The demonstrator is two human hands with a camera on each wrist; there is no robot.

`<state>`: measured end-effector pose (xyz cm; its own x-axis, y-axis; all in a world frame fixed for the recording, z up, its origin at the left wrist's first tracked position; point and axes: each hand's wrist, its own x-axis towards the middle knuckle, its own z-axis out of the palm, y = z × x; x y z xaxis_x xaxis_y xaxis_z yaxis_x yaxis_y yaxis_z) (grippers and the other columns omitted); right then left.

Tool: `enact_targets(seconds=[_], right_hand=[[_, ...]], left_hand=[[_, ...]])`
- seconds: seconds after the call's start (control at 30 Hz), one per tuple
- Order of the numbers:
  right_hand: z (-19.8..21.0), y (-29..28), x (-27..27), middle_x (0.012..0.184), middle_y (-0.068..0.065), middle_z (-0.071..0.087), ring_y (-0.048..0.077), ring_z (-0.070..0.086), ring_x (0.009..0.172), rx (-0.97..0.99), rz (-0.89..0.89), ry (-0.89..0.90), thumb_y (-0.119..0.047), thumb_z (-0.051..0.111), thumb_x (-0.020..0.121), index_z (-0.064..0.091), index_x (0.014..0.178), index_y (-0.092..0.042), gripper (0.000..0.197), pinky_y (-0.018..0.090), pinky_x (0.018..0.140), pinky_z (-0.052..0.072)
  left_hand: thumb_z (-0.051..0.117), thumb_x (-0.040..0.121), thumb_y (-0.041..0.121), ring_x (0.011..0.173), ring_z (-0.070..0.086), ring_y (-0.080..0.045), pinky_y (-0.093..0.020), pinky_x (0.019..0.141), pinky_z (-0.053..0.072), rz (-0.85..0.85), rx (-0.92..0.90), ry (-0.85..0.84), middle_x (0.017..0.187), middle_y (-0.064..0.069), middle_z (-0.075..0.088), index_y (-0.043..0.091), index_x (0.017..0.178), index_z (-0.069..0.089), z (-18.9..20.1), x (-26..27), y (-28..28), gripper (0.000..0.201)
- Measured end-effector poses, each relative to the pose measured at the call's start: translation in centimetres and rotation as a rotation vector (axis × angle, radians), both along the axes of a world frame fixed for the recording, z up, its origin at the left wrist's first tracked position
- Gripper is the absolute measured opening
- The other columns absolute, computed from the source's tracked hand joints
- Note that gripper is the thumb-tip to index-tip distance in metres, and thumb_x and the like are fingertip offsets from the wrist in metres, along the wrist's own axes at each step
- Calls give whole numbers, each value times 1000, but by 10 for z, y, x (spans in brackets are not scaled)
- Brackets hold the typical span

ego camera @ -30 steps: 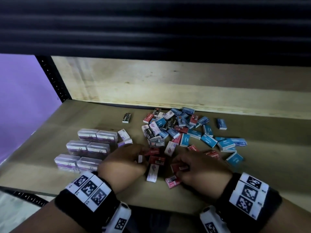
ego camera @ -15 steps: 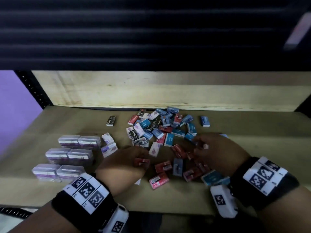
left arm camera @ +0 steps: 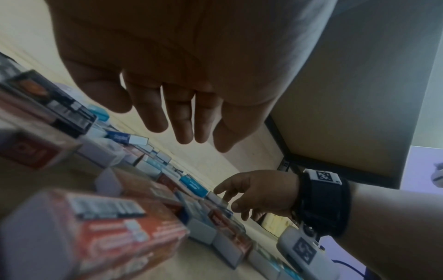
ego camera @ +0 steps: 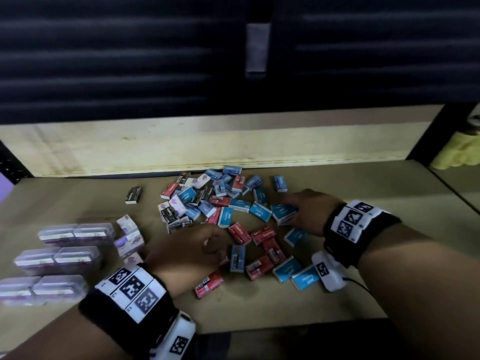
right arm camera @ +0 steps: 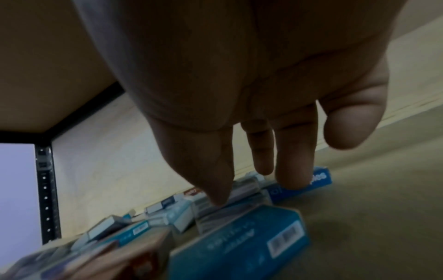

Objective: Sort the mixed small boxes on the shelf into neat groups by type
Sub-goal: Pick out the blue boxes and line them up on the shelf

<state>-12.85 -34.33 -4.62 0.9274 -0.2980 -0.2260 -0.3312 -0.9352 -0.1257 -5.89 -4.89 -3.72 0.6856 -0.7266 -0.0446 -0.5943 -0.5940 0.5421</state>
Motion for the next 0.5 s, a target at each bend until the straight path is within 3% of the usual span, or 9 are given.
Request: enact_targets(seconds=[0.07, 0.23, 0.33, 0.4, 0.5], right_hand=[[-5, -2, 3, 134, 3, 58, 22, 59, 114, -32, 16, 18, -54, 66, 86, 50, 137, -38, 55, 28, 93, 47], [-3, -4, 1, 121, 1, 62, 20, 60, 103, -85, 46, 28, -55, 66, 84, 59, 119, -30, 44, 25, 78, 40], [5, -2, -1, 113, -1, 68, 18, 62, 94, -102, 58, 31, -53, 56, 90, 69, 111, -29, 34, 26, 75, 42], [13, -1, -7, 111, 2, 69, 21, 63, 97, -50, 26, 38, -45, 49, 93, 71, 109, -24, 34, 29, 78, 47], [14, 2, -25, 128, 6, 61, 26, 56, 119, 83, 26, -37, -32, 52, 98, 62, 127, -15, 35, 32, 96, 45]], left_hand=[[58, 75, 40, 82, 61, 10, -21, 71, 50, -14, 12, 5, 94, 29, 65, 47, 107, 61, 3, 1, -3, 32], [58, 73, 47, 89, 62, 4, -31, 82, 51, 0, 56, 12, 101, 20, 68, 38, 109, 67, 2, 9, -5, 38], [61, 79, 45, 80, 59, 10, -20, 69, 45, -33, 82, -9, 92, 23, 66, 42, 108, 65, 0, 12, -6, 30], [59, 80, 48, 76, 58, 11, -13, 62, 37, -36, 90, -9, 89, 23, 65, 43, 112, 63, 0, 15, -7, 32], [63, 85, 47, 85, 60, 9, -11, 67, 39, -36, 86, -3, 99, 22, 67, 40, 113, 64, 1, 21, -13, 29]])
